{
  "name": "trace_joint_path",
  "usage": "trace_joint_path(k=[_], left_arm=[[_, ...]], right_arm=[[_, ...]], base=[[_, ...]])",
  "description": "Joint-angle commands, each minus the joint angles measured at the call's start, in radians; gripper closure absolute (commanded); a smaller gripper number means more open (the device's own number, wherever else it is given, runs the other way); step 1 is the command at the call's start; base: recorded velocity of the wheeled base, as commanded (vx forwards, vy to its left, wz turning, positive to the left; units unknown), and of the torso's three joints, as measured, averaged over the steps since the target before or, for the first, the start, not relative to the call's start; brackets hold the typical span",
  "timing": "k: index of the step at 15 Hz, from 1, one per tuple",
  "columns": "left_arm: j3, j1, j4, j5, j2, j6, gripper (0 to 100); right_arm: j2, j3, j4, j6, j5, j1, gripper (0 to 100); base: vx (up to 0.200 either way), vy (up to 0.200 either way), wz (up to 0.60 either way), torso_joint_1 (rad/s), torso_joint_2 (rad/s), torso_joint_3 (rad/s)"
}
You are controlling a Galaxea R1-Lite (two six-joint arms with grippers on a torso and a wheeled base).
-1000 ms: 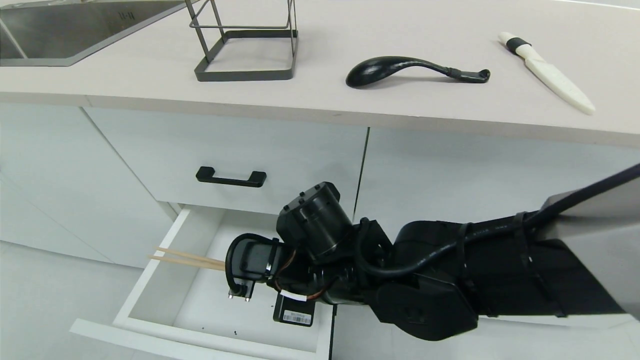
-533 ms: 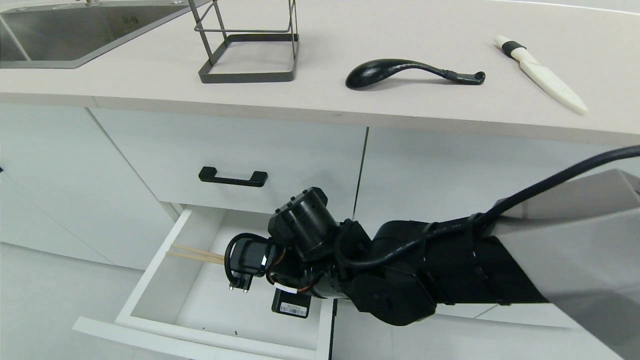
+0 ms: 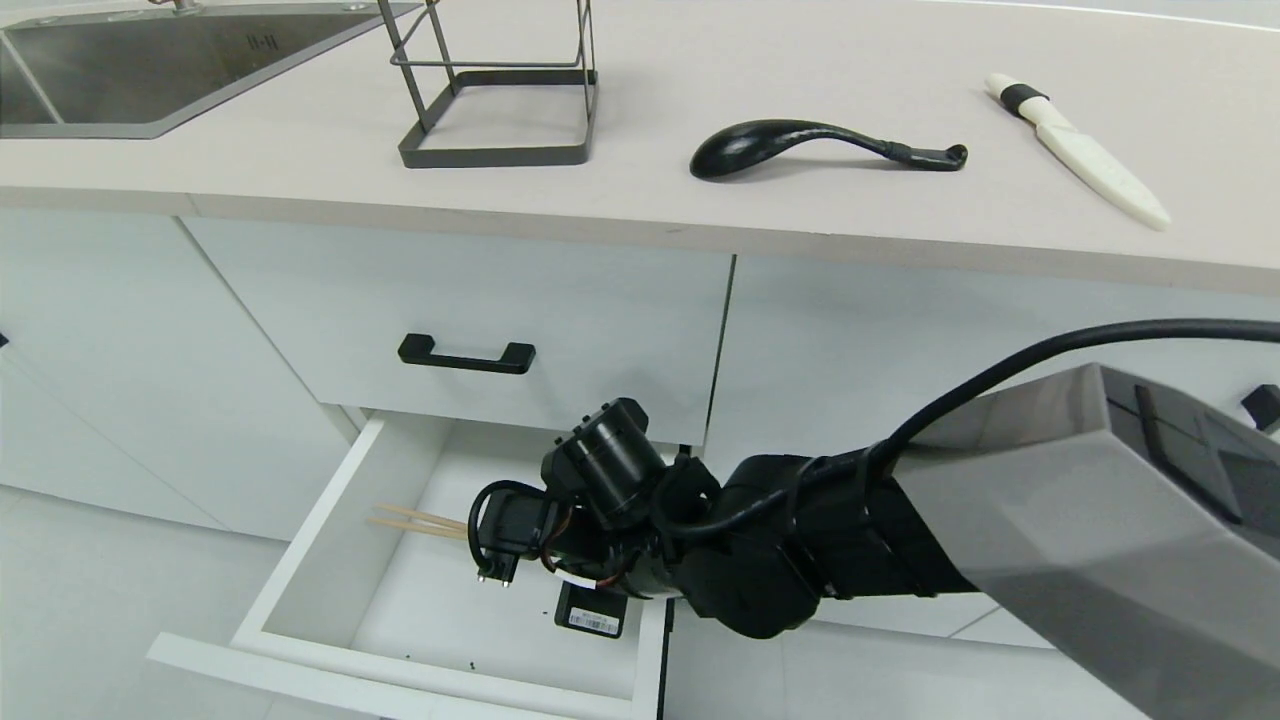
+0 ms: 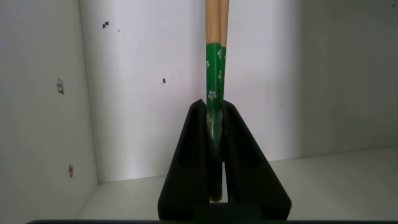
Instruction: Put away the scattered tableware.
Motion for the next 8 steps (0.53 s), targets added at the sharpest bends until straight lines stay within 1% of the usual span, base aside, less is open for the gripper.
trace_joint_path(k=[1,6,8], left_arm=[[0.000,0.000,0.000,0.001,0.002,0.000,0],[0.000,0.000,0.000,0.001,0.002,0.000,0],[0.000,0.000,0.000,0.001,0.002,0.000,0]], right_arm=[[0.030,-0.017,0.000,-0.001,0.000,-0.003,100],[0.053,-0.031,-0.003,-0.001,-0.001,0.005,100],[0.067,-0.042,-0.003,-0.001,-0.027,0.005,100]], base=[[0.000,0.000,0.00,0.000,0.00,0.000],[0.000,0.000,0.00,0.000,0.00,0.000],[0.000,0.000,0.00,0.000,0.00,0.000]])
